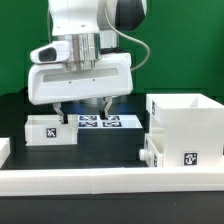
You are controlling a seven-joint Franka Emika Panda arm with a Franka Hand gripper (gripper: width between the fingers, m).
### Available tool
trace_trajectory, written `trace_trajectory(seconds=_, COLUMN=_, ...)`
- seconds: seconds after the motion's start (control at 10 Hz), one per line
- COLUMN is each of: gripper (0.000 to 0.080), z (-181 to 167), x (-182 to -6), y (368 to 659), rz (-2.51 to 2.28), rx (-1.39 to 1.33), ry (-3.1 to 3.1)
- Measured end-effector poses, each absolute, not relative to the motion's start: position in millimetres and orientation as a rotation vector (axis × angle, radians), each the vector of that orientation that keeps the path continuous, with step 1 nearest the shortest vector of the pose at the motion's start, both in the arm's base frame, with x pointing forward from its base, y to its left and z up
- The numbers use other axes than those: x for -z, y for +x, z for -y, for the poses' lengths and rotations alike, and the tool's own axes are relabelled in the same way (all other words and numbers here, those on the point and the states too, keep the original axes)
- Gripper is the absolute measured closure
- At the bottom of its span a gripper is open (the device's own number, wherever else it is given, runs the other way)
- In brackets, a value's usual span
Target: Assemble drawer
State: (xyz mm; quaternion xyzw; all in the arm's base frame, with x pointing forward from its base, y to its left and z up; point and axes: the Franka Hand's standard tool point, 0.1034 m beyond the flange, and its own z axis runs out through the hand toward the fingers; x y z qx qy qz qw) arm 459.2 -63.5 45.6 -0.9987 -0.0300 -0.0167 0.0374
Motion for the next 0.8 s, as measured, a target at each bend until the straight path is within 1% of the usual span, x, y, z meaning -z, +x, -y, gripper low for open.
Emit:
trace_trajectory(seconds=0.1, gripper=0.015, z=60.5, x=-43.8, y=456.0, rz=-0.026, rx=0.04, ry=-3.064)
trace_trajectory(seconds=0.3, gripper=0.015, z=45.6, x=-42.8, y=453.2, rz=-0.572, rx=-0.032, ry=-2.975)
trace_trajectory(seconds=0.4, gripper=0.015, z=40.2, x=-44.4, y=456.6, rz=-0.606, rx=-0.043, ry=-2.964)
trace_trajectory(seconds=0.7, gripper=0.015, z=41.2, x=-44.6, y=455.3, rz=-0.57, rx=-0.038, ry=-2.969)
trace_trajectory(seconds=0.8, gripper=0.015, z=46.5, x=-50.4, y=451.4, rz=-0.519, rx=-0.025, ry=-2.982)
